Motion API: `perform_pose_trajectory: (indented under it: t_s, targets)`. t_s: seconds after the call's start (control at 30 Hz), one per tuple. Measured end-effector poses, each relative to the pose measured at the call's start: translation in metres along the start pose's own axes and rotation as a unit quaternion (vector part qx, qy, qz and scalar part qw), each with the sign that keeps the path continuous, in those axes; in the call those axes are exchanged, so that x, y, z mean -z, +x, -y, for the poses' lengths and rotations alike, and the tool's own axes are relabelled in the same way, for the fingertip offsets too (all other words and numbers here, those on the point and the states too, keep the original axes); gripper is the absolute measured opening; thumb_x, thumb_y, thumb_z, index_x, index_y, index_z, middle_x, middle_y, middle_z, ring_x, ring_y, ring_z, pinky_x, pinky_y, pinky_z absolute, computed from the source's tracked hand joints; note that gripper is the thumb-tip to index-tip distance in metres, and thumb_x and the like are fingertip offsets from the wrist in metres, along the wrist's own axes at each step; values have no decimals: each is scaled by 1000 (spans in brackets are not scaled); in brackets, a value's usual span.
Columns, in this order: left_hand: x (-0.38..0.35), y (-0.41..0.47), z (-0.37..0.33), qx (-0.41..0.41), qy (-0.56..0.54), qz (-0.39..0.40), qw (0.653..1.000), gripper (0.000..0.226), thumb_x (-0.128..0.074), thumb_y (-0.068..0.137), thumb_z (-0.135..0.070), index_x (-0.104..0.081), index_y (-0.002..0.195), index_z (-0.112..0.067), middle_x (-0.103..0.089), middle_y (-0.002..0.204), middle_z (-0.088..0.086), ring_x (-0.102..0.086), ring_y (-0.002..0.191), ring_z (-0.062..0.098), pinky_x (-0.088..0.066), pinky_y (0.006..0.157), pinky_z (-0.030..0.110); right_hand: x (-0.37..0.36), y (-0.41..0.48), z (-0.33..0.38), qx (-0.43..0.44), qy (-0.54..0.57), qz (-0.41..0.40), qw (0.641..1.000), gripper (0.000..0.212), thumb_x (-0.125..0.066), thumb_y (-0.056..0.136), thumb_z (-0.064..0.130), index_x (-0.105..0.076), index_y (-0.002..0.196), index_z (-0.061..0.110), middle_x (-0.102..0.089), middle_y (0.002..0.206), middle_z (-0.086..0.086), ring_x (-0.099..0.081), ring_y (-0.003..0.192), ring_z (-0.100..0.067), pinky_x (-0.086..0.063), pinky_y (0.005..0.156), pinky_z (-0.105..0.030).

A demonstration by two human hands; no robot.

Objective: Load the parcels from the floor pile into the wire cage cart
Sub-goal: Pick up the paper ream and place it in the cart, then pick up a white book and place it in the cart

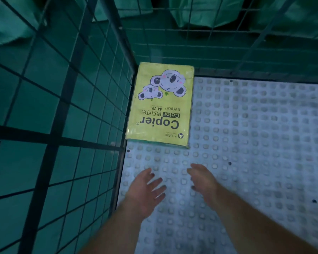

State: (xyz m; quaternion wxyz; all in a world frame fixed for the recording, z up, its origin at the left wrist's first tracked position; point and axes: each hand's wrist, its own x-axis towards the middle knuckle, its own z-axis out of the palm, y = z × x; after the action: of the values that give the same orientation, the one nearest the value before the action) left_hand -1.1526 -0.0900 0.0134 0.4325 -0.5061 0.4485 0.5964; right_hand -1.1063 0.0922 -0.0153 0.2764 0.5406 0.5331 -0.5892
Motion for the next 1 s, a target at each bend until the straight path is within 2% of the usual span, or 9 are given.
perform_pose_trajectory:
  t_s: [0.13, 0.2, 0.3, 0.47, 0.6, 0.67, 0.77, 0.87, 1.0]
  targets:
    - [-2, -32, 26, 9, 29, 5, 1000, 47, -56, 102, -44, -57, 137, -14, -66, 127, 10, -64, 115, 31, -49, 102, 46, 8, -38, -20, -37, 8, 45, 998, 18, -59, 102, 18, -61, 120, 20, -60, 91, -5, -55, 84, -20, -43, 69, -29]
    - [-4, -54, 38, 9, 54, 8, 998, 43, -55, 102, -44, -60, 133, -13, -67, 127, 10, -65, 114, 31, -50, 100, 45, 20, -60, -28, -45, -9, 56, 997, 14, -54, 104, 18, -64, 112, 16, -59, 94, -5, -53, 84, -19, -39, 65, -27]
    - [-4, -94, 56, 0, 115, -5, 993, 39, -53, 103, -44, -64, 127, -16, -69, 125, 7, -66, 113, 28, -51, 96, 42, 38, -90, -44, -40, -10, 54, 998, 11, -54, 104, 24, -63, 98, 21, -66, 101, -3, -61, 91, -20, -44, 75, -30]
    - [3, -180, 87, -7, 243, -20, 970, 36, -52, 103, -43, -66, 123, -17, -71, 121, 3, -66, 113, 24, -46, 108, 47, 71, -164, -67, -69, 13, 41, 997, 18, -55, 104, 32, -63, 114, 19, -72, 109, -1, -68, 105, -21, -52, 79, -31]
    - [15, -247, 105, -22, 328, -25, 944, 36, -49, 104, -43, -65, 123, -17, -70, 122, 3, -65, 113, 24, -46, 109, 48, 103, -237, -83, -63, 32, 41, 997, 20, -55, 104, 31, -62, 116, 16, -70, 115, -5, -65, 101, -22, -49, 80, -31]
    - [17, -267, 114, -36, 360, -19, 932, 35, -51, 103, -43, -66, 120, -17, -71, 120, 3, -67, 110, 24, -48, 106, 47, 116, -267, -92, -47, 63, 36, 996, 21, -56, 103, 30, -63, 117, 15, -70, 114, -6, -63, 98, -22, -48, 86, -33]
    - [9, -281, 128, -41, 431, -7, 901, 33, -54, 101, -43, -68, 113, -16, -71, 117, 3, -68, 105, 23, -48, 99, 42, 132, -302, -103, -14, 99, 14, 995, 27, -58, 102, 32, -60, 122, 14, -69, 110, -6, -63, 94, -21, -48, 84, -33]
    - [-15, -293, 150, -48, 529, 12, 847, 30, -54, 101, -42, -67, 106, -16, -69, 108, 2, -65, 98, 23, -45, 89, 36, 145, -339, -126, 12, 168, -25, 985, 29, -56, 102, 35, -58, 124, 16, -69, 115, -4, -65, 98, -19, -49, 82, -33]
    - [-56, -303, 195, -66, 628, 73, 772, 26, -56, 98, -43, -65, 99, -19, -68, 96, 1, -63, 85, 21, -43, 78, 33, 155, -380, -190, -3, 306, -83, 948, 29, -56, 102, 35, -61, 125, 16, -70, 117, -5, -66, 99, -20, -49, 86, -35]
